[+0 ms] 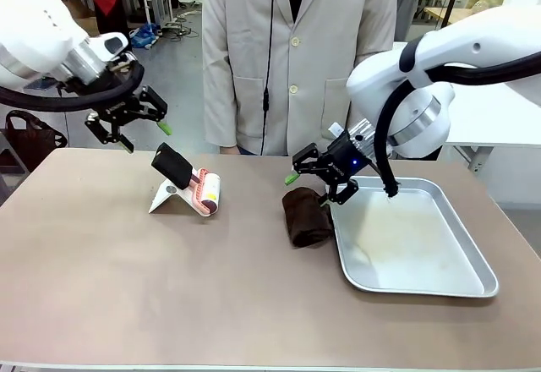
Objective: Clean the surface of the table.
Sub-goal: Return the Lint Roller and towel to their original positions.
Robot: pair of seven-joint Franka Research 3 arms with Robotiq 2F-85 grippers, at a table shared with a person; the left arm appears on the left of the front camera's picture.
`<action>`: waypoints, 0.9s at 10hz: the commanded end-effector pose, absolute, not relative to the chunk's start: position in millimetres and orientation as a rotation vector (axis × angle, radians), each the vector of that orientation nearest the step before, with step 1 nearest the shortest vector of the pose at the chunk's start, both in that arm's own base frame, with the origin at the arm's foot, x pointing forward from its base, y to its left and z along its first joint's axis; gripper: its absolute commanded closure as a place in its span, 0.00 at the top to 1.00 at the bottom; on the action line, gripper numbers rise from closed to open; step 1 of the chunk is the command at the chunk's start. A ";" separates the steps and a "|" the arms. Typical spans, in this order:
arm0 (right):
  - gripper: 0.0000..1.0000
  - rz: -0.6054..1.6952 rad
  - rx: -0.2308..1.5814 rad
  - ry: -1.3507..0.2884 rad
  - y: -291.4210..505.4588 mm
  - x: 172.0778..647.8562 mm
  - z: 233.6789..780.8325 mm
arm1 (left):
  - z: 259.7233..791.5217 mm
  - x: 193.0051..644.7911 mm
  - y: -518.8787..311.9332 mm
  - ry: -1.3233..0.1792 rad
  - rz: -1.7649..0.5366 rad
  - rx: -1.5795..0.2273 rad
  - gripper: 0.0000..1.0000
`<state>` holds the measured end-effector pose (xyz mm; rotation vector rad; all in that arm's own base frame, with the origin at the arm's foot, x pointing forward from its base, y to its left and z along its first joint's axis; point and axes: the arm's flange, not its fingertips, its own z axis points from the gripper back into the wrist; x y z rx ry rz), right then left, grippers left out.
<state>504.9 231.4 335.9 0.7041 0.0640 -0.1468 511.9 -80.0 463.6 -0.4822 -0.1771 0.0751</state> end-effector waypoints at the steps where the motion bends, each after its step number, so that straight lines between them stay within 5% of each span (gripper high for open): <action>1: 1.00 -0.143 0.688 0.071 212.6 492.5 355.1 | 481.9 473.5 -54.0 -0.188 0.041 -0.592 1.00; 4: 1.00 -0.108 0.776 0.076 178.7 473.1 382.1 | 504.4 414.2 -8.3 -0.205 -0.036 -0.759 1.00; 9: 1.00 -0.020 1.173 0.071 92.9 417.9 407.7 | 474.1 360.2 79.4 -0.209 0.008 -1.107 1.00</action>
